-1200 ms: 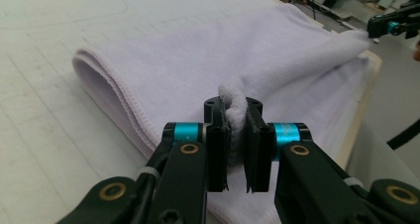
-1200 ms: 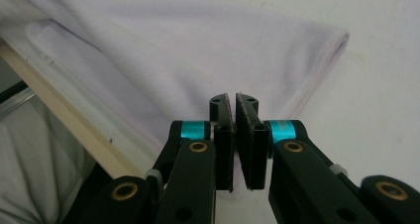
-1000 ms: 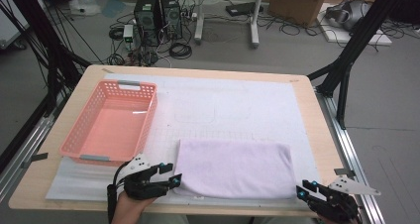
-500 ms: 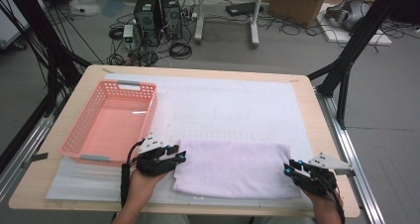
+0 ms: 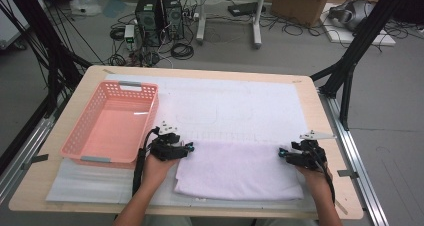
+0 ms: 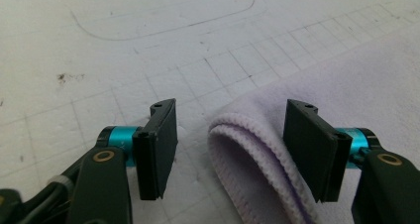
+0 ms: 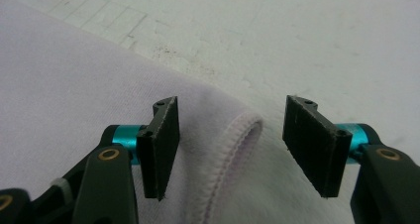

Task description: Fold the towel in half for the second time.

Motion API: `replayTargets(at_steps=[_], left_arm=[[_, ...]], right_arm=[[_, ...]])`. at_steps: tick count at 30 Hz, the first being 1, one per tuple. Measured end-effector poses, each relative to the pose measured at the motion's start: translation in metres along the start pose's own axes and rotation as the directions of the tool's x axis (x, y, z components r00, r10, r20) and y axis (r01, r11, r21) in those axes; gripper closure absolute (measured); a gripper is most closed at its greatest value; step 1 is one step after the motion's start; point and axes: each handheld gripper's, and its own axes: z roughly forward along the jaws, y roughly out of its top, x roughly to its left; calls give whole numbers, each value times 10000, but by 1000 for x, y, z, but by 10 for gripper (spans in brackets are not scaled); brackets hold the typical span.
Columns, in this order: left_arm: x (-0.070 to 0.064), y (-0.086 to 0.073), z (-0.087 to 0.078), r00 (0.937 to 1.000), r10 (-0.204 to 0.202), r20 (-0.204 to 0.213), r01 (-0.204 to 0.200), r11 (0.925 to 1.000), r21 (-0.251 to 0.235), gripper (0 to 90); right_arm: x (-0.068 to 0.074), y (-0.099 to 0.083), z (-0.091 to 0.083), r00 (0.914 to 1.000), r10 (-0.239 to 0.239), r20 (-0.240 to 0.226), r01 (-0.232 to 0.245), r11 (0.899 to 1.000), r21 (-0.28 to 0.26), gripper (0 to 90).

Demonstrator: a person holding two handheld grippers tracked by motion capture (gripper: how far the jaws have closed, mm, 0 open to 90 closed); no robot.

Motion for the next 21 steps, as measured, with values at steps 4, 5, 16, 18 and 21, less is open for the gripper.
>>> replayTargets(at_steps=[4,5,16,18,21], left_arm=[[-4,1,-1,9999,48,157,-46,9999,-155,801],[-3,2,-2,9998,-120,126,124,9994,-330,810],[10,32,1,9982,-466,-388,401,9872,-1541,818],[14,38,6,9977,-573,-354,510,9860,-1588,818],[19,47,11,9975,-539,-449,462,9865,-1574,818]], right_arm=[[1,-2,-4,9970,-316,-703,305,9994,-157,791],[0,-1,-5,9970,-236,-732,228,9997,-119,805],[-13,17,-5,9996,103,252,-63,9882,-1532,810],[-16,24,-1,9992,204,351,-148,9879,-1543,809],[-20,34,5,9984,266,495,-184,9870,-1599,809]])
